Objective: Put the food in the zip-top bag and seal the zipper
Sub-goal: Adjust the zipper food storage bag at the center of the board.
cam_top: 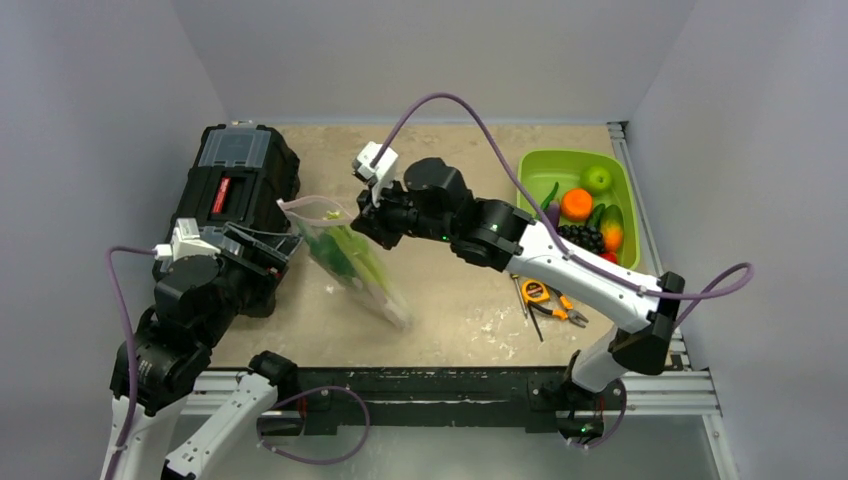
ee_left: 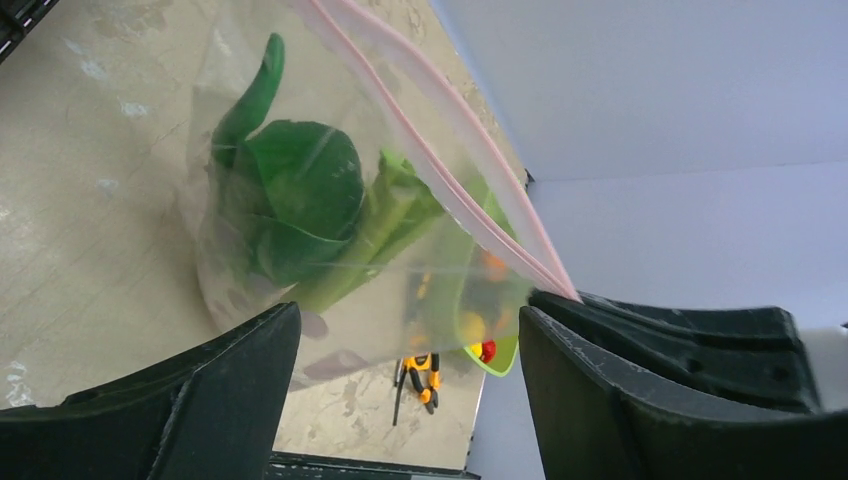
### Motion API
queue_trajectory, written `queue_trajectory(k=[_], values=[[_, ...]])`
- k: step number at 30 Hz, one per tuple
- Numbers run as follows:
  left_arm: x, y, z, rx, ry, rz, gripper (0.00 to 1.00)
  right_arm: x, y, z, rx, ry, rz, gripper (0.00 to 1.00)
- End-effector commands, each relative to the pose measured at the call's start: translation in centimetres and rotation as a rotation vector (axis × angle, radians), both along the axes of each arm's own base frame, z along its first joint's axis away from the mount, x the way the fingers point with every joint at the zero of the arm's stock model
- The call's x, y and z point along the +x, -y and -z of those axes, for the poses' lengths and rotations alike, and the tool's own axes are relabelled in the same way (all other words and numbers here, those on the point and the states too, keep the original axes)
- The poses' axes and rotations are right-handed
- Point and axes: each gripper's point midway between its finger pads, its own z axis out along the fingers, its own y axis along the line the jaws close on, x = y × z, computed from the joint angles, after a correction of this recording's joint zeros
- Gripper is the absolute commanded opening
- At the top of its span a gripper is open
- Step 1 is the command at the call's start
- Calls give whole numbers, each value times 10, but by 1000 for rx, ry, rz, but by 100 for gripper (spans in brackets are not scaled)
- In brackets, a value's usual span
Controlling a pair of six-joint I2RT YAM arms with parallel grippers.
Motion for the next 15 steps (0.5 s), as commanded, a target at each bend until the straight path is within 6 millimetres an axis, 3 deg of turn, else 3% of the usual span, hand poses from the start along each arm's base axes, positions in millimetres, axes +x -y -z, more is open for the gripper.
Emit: queue_trajectory(k=[1,8,15], values=[[2,-1,-23,13,107,13,78,-28,16,-111,273,104,-83,0],[3,13,-26,43,126,107,76,5,-23,-63,204,65,-80,0],[-4,4,-32,88,149,97,75,-8,6,-105,263,134,-74,0]])
